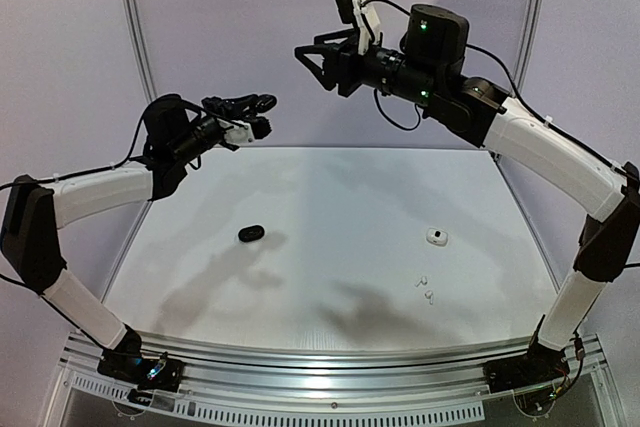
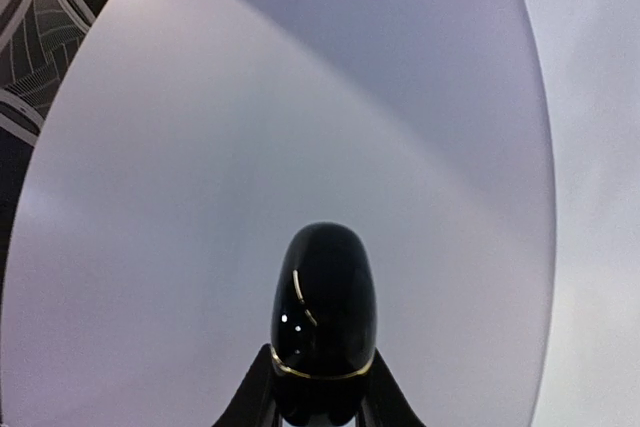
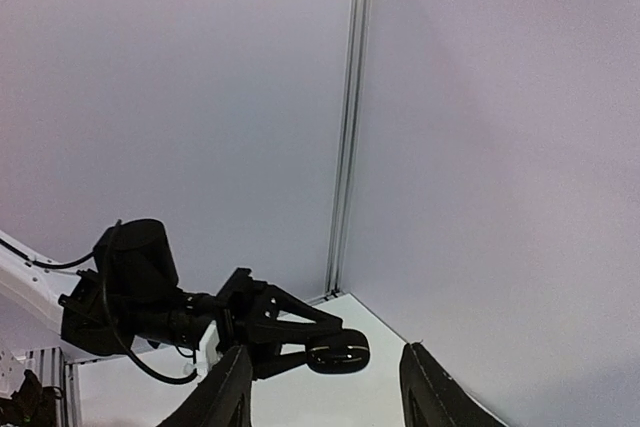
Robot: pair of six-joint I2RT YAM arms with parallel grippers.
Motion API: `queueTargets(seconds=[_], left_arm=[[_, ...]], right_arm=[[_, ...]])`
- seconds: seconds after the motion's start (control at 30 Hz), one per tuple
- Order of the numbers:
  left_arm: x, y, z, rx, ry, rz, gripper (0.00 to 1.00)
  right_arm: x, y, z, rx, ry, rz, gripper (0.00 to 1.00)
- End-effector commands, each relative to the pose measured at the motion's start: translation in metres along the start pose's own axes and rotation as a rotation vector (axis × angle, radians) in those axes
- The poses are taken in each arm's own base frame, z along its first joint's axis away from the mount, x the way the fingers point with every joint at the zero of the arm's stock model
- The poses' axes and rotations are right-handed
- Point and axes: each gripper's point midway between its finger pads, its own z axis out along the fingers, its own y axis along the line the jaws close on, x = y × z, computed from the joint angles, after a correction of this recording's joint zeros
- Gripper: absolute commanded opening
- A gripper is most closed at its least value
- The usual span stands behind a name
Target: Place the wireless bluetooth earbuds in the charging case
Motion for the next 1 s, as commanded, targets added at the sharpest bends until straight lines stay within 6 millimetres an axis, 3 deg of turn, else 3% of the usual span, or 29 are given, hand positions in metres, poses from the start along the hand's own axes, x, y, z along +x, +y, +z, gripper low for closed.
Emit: queueTargets(seconds=[0.0, 0.07, 0.17, 0.23, 0.3, 0.37, 0.43, 0.47, 0.57, 0.7, 0.83, 0.97], left_arm=[[-0.001, 0.039, -0.009, -0.158, 0.029, 0.236, 0.0], [-0.001, 0.047, -0.01, -0.187, 0.03, 0.237, 0.0], [0.005, 0.049, -0.007, -0.156, 0.047, 0.003, 0.0], [0.016, 0.015, -0.002, 0.023, 0.089, -0.291, 0.0], [0.012, -0.042, -0.009, 0.295, 0.106, -0.642, 0.0], [-0.007, -0.102, -0.034, 0.577, 0.139, -0.969, 0.0], [-0.028, -0.135, -0.061, 0.788, 0.166, -1.243, 0.0], [-0.028, -0.145, -0.072, 0.848, 0.218, -1.372, 0.0], [-0.004, -0.149, -0.087, 0.869, 0.329, -1.682, 0.0], [0.034, -0.156, -0.095, 0.854, 0.456, -1.943, 0.0], [0.065, -0.186, -0.101, 0.895, 0.603, -2.207, 0.0], [0.102, -0.227, -0.114, 0.872, 0.757, -2.405, 0.0]], right_arm=[[0.019, -0.021, -0.006, 0.118, 0.078, 0.037, 0.51], [0.023, -0.027, -0.007, 0.151, 0.091, 0.037, 0.52], [0.029, -0.043, -0.013, 0.226, 0.111, 0.06, 0.53], [0.038, -0.067, -0.02, 0.315, 0.143, 0.101, 0.54], [0.056, -0.1, -0.034, 0.44, 0.196, 0.179, 0.54], [0.081, -0.133, -0.055, 0.597, 0.278, 0.237, 0.56], [0.113, -0.159, -0.082, 0.742, 0.393, 0.27, 0.57], [0.135, -0.169, -0.099, 0.799, 0.476, 0.29, 0.58], [0.194, -0.189, -0.132, 0.866, 0.637, 0.42, 0.6], [0.265, -0.211, -0.177, 0.934, 0.78, 0.611, 0.66], [0.315, -0.226, -0.221, 1.071, 0.895, 0.699, 0.73], [0.354, -0.221, -0.233, 1.1, 1.001, 0.746, 0.82]])
